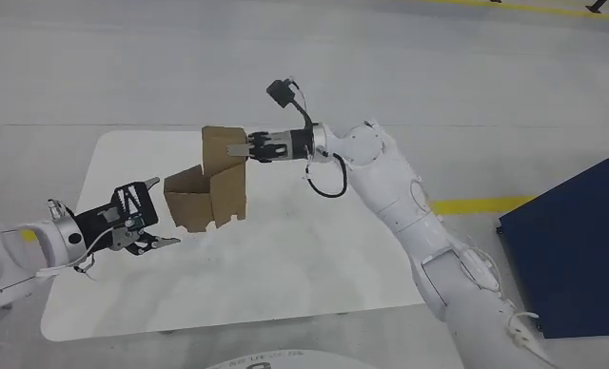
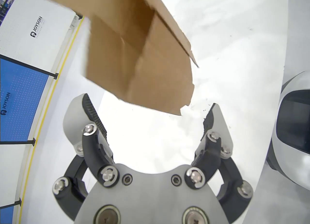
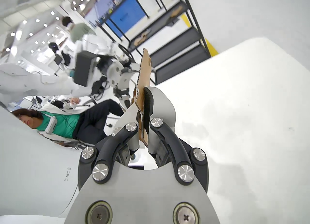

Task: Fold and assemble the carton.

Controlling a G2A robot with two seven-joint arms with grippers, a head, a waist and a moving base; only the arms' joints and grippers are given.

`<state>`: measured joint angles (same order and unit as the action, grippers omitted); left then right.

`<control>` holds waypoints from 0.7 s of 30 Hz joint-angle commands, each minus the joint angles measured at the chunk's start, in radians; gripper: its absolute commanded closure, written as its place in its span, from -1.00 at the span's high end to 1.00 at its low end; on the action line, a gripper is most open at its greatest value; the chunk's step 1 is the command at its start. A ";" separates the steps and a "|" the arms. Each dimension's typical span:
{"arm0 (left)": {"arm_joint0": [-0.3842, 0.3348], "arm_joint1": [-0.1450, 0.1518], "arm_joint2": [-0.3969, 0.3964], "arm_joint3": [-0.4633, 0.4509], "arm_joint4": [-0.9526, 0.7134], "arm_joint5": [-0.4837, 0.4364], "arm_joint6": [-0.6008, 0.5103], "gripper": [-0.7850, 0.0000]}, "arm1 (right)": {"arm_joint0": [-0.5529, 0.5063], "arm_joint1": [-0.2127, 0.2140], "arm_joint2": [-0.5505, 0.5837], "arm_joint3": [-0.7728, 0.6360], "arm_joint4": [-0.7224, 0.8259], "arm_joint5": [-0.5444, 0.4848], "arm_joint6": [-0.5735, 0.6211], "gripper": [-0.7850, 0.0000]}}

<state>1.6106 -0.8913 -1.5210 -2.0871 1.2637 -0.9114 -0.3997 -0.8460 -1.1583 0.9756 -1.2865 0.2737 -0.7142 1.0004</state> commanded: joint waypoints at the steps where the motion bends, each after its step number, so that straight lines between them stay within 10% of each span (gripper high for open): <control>1: 0.013 0.001 -0.017 -0.006 0.000 0.007 0.025 1.00 | -0.021 0.004 0.028 -0.010 0.040 -0.024 -0.033 -1.00; 21: 0.013 0.001 -0.017 -0.006 0.000 0.007 0.025 1.00 | -0.044 0.013 0.028 -0.062 0.092 0.019 0.069 -1.00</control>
<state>1.6241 -0.8902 -1.5378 -2.0926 1.2636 -0.9046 -0.3749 -0.8900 -1.1462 1.0033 -1.3474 0.3583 -0.6959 1.0498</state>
